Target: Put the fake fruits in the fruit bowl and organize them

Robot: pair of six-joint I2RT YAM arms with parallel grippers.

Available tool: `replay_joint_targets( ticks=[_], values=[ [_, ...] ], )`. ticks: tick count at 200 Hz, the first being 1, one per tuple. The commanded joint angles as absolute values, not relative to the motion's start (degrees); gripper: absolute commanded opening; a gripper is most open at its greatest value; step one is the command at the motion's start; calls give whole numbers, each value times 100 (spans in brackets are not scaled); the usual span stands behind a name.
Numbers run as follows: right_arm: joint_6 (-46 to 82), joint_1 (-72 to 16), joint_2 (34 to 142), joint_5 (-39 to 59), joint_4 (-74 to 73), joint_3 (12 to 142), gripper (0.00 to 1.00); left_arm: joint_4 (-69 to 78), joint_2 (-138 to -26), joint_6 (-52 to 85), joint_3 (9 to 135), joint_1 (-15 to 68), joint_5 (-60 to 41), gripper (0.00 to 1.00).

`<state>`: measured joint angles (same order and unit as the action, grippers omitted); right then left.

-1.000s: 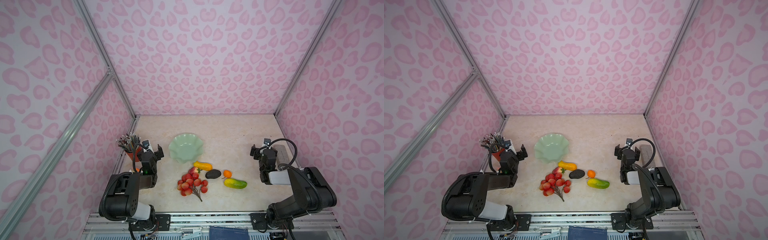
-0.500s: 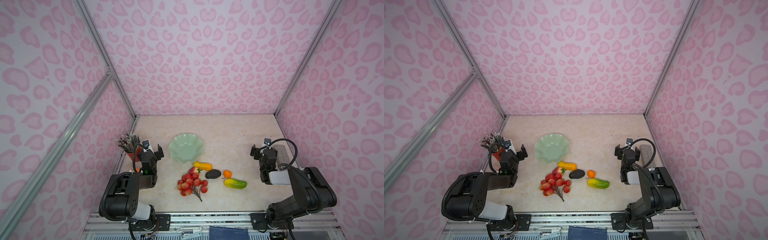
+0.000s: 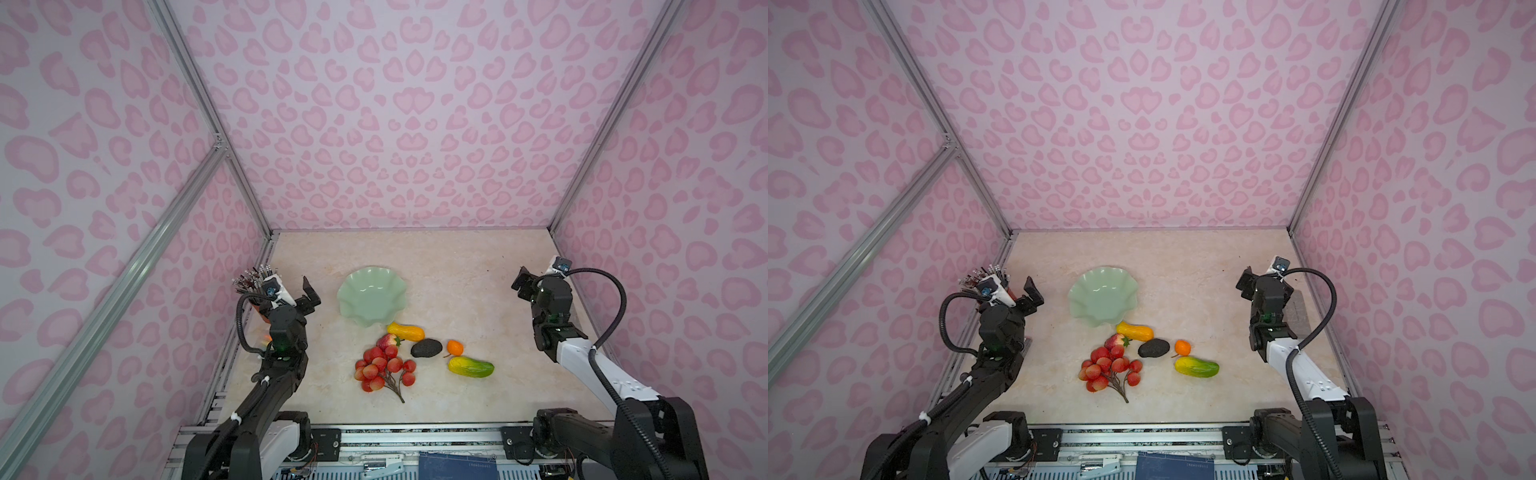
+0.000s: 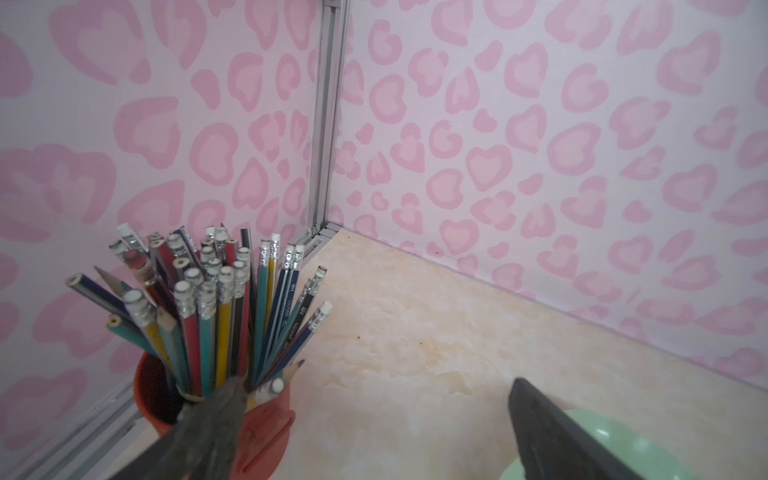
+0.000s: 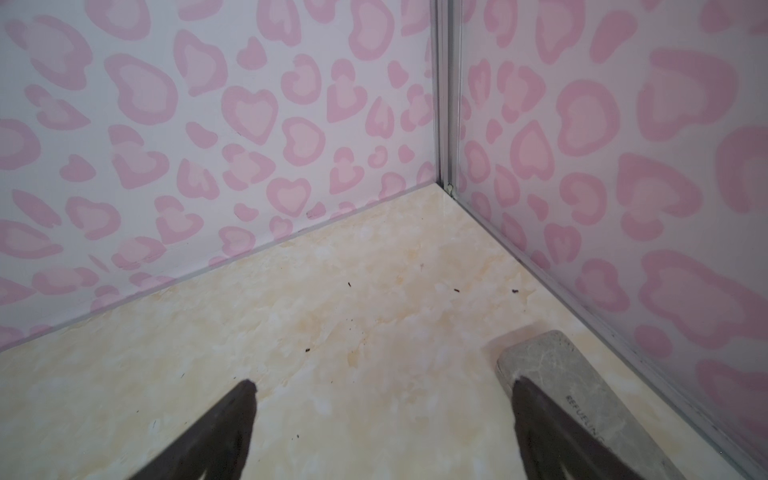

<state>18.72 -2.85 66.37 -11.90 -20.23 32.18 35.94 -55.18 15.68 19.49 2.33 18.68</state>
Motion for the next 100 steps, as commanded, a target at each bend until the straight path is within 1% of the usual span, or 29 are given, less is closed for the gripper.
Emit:
replay_joint_targets(
  ticks=[1, 17, 34, 71, 83, 100],
  values=[
    [2132, -544, 6476, -23, -749, 3512, 88, 2394, -4947, 2348, 2176, 229, 1318, 99],
    [1963, -1051, 6495, -93, 316, 3958, 88, 1991, -4513, 2555, 2186, 228, 1233, 99],
    [1907, -1582, 6699, 85, 1118, 4251, 84, 1994, -4157, 2681, 2042, 229, 1170, 99],
    [2235, -2495, 7193, 723, 1806, 4240, 78, 1699, -4066, 2789, 2287, 227, 873, 99],
    [2255, -2737, 7316, 701, 2064, 4236, 76, 1638, -4117, 2726, 2386, 228, 616, 99],
    [2311, -3065, 7290, 485, 2388, 4129, 77, 1555, -4182, 2694, 2490, 224, 413, 98]
  ],
)
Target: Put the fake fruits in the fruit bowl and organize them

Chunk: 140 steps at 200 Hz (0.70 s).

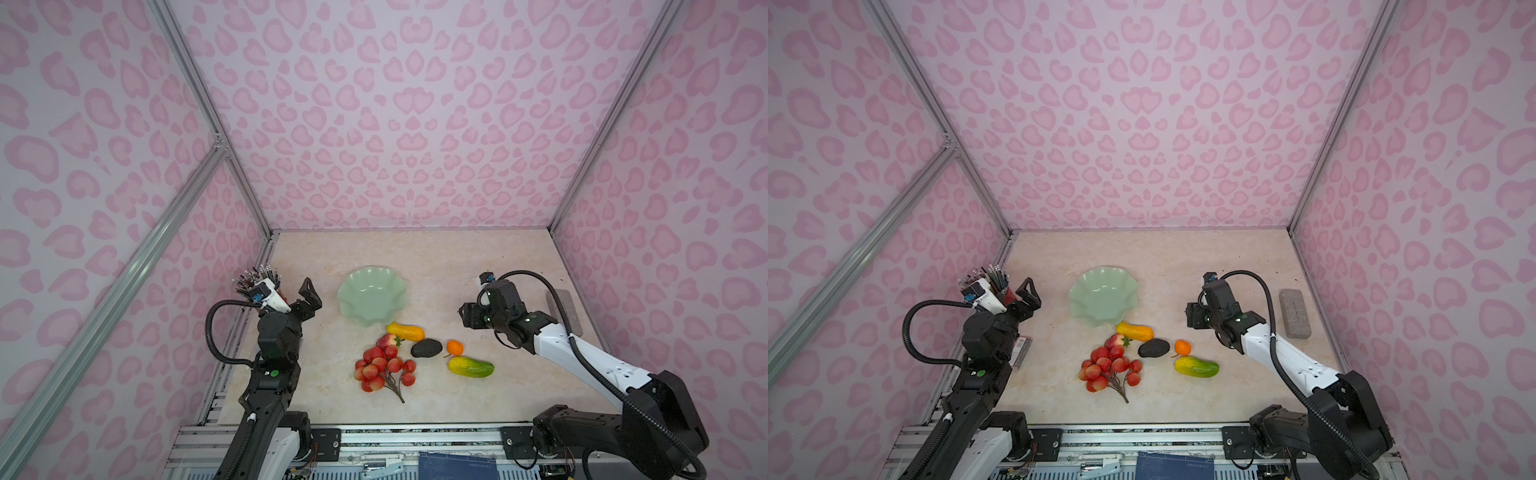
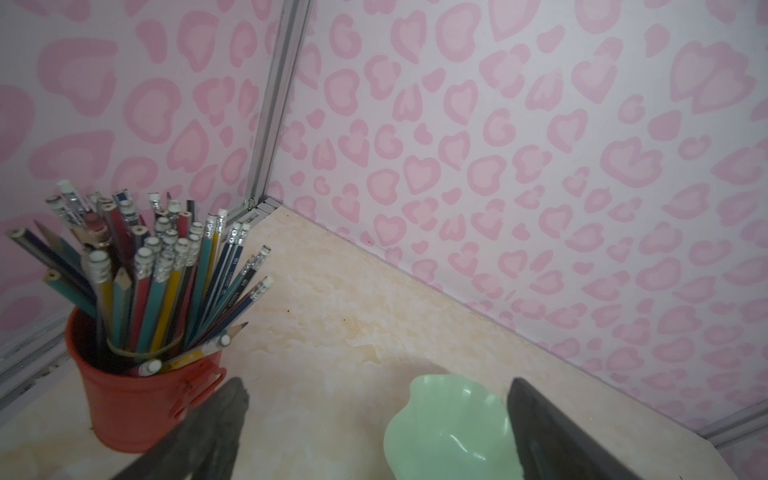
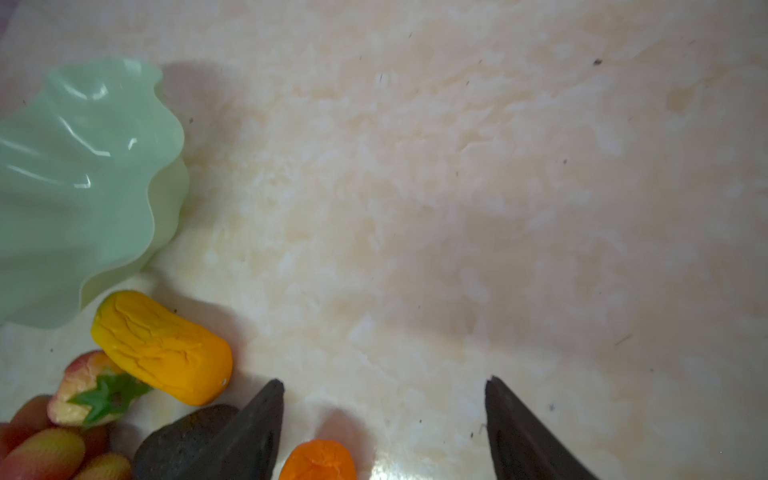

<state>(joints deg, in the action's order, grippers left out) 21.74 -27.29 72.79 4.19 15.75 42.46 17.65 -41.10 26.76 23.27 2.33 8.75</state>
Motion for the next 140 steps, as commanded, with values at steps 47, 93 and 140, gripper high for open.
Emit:
replay_joint_targets(
  ticks=[47, 93, 140],
  values=[
    [2163, -3832, 6583, 282, 3373, 3935, 86, 1485, -4184, 2769, 2596, 228, 160, 98],
    [2536, -4531, 6434, -128, 3743, 3790, 89, 1415, -4183, 2745, 2824, 229, -43, 98],
    [2493, -4824, 7104, -335, 3584, 3932, 90, 1245, -4141, 2720, 2919, 228, -132, 98]
  ],
)
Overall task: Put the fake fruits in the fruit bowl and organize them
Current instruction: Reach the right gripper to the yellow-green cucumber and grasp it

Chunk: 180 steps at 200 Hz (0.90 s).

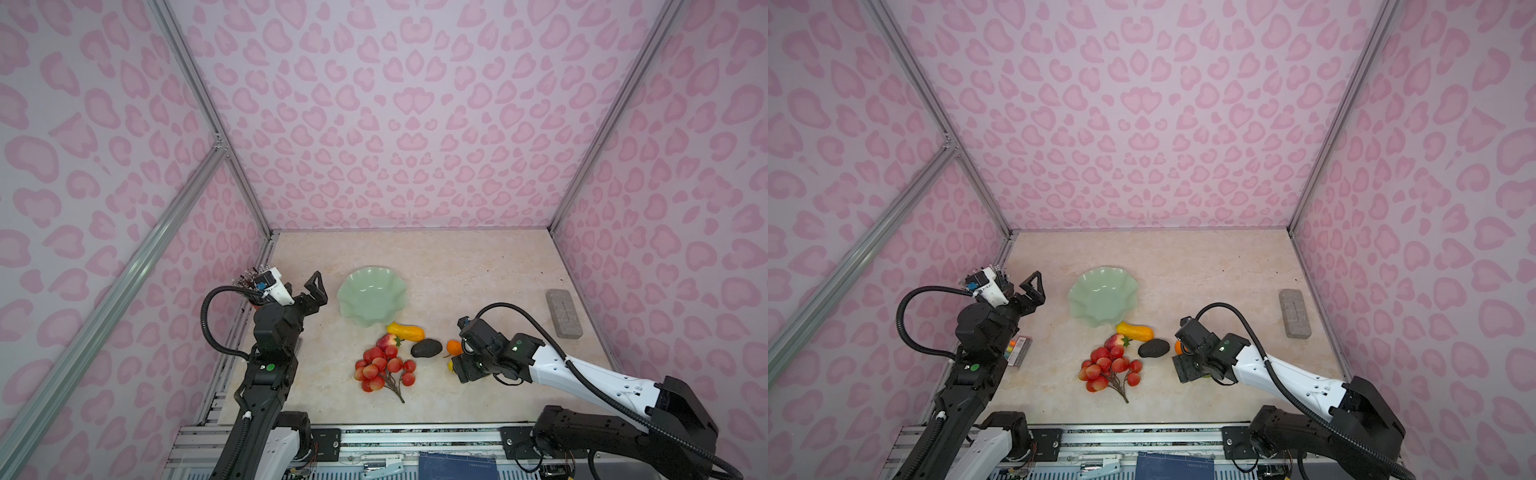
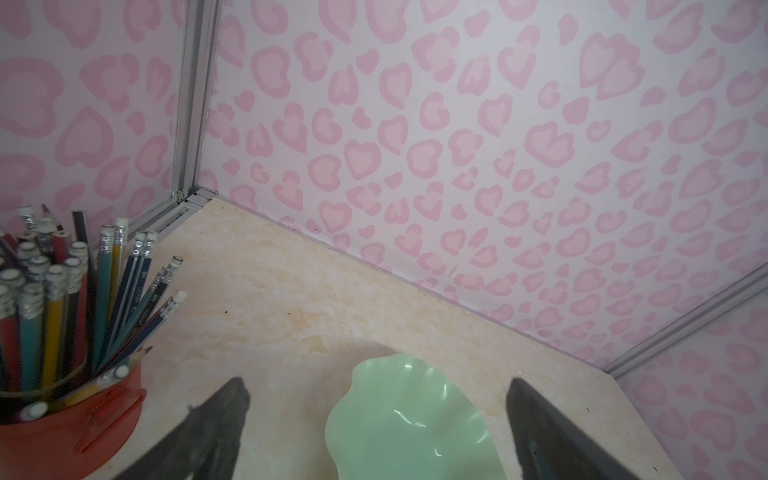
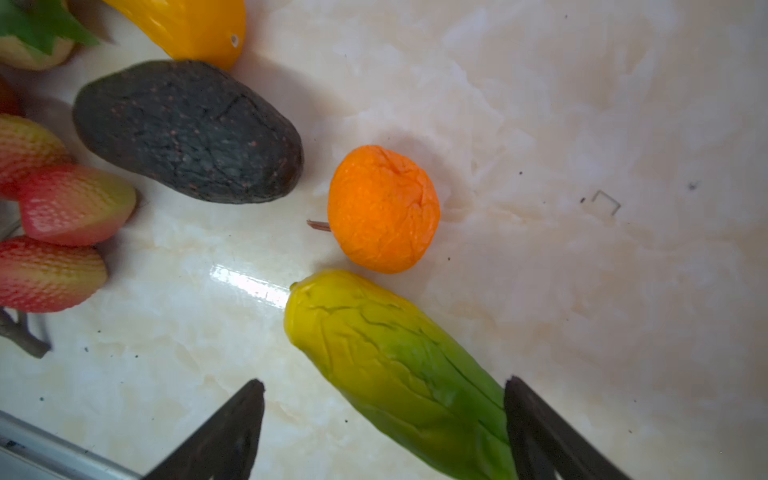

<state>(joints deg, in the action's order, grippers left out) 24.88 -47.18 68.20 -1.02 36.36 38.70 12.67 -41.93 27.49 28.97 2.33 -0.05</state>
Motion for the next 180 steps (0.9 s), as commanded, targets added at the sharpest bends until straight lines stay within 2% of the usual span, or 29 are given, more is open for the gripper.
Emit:
replay_joint_targets(
  ticks=[1, 46, 58, 65, 76, 92, 127, 159, 180],
  values=[
    [2490, -4825, 7120, -343, 3572, 3930, 90, 1246, -4136, 2718, 2914, 228, -132, 98],
    [2322, -5042, 7777, -779, 3630, 4119, 86, 1133, -3983, 2672, 2919, 229, 40, 98],
    [2244, -5138, 7934, -843, 3529, 4109, 82, 1154, -3964, 2634, 2902, 226, 67, 98],
    [2225, -5164, 8003, -864, 3465, 4103, 78, 1168, -3972, 2607, 2904, 226, 69, 98],
    [2199, -5200, 8174, -824, 3446, 4182, 64, 1139, -3994, 2600, 2917, 227, 85, 98],
    [2187, -5381, 8309, -869, 3437, 4283, 47, 1125, -3999, 2666, 2925, 228, 36, 98],
    [2161, -5694, 8352, -888, 3481, 4489, 24, 1125, -3964, 2608, 2835, 229, 63, 98],
    [2150, -5752, 7874, -782, 3826, 5002, 21, 904, -3853, 2662, 2849, 228, 93, 98],
    [1975, -5731, 7685, -1008, 3508, 5386, 22, 948, -3780, 2581, 2769, 229, 144, 98]
  ],
)
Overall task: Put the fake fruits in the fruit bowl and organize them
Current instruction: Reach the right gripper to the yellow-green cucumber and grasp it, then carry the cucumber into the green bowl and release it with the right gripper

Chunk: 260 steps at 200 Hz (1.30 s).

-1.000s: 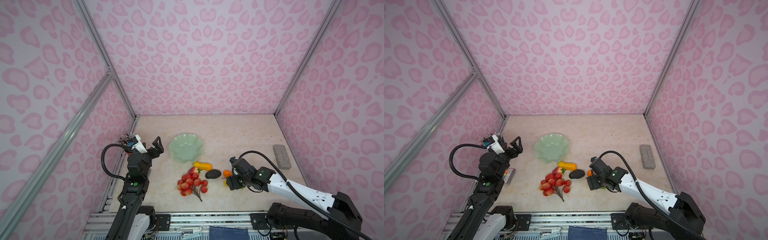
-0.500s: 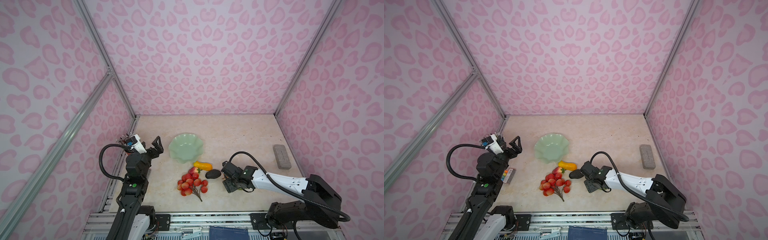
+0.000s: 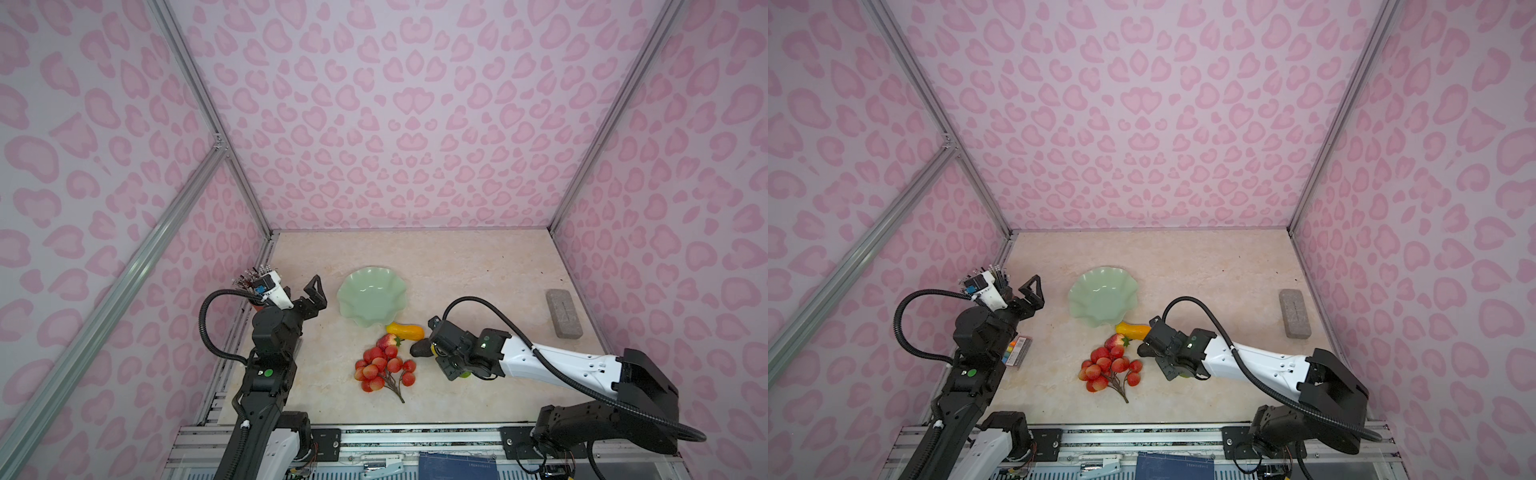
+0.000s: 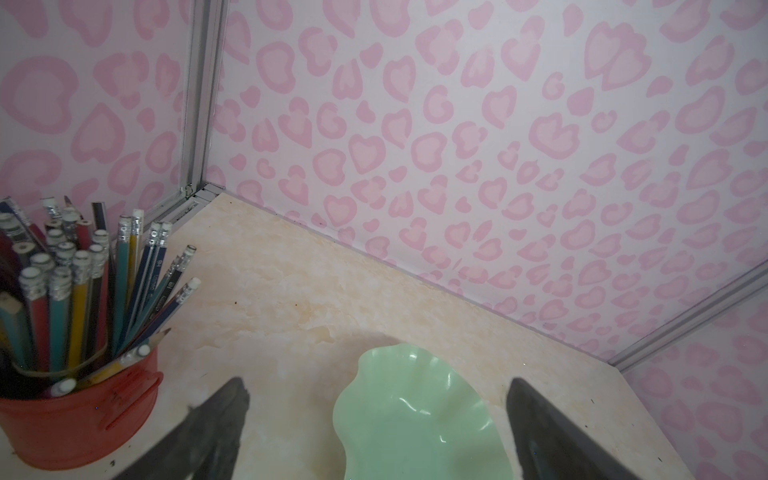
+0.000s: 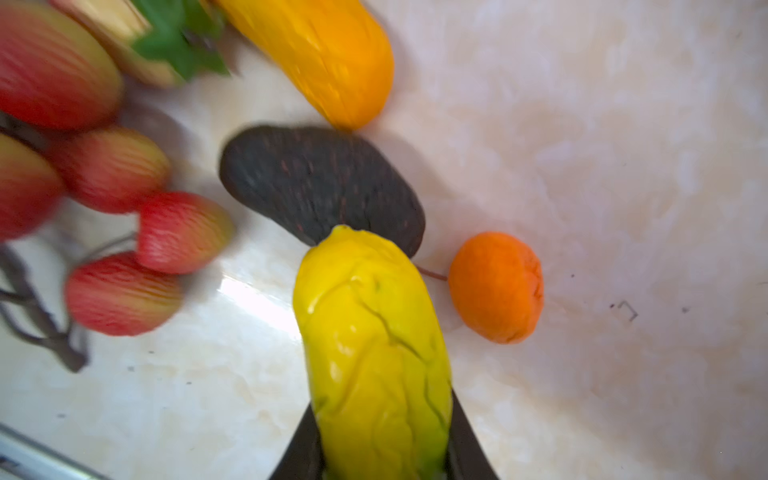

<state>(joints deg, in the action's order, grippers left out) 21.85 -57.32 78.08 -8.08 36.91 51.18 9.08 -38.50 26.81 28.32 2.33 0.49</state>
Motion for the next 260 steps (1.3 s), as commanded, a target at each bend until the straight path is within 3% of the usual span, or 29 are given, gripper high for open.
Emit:
replay_joint_targets(
  ticks=[1, 42, 102, 145, 188, 219, 243, 260],
  values=[
    [1950, -5726, 7688, -1010, 3473, 5409, 22, 949, -3780, 2574, 2764, 229, 142, 98],
    [1447, -5136, 9165, -99, 2540, 7412, 22, 747, -3713, 2600, 2876, 229, 27, 99],
    [879, -4616, 12827, 595, 3712, 11709, 23, 205, -3088, 2721, 2720, 224, -297, 98],
    [962, -4490, 14235, 624, 4075, 13030, 26, 27, -2705, 2786, 2598, 222, -298, 98],
    [1170, -4464, 14676, 725, 3845, 13099, 36, -131, -2720, 2672, 2801, 229, -415, 97],
    [1185, -4482, 14590, 797, 3909, 13208, 58, -324, -2753, 2707, 2970, 224, -505, 97],
    [1280, -4457, 13988, 842, 3628, 12863, 62, -234, -2830, 2674, 2915, 226, -641, 96],
    [1343, -4448, 12971, 847, 2812, 11809, 68, -202, -3009, 2592, 3002, 235, -1017, 94]
  ],
)
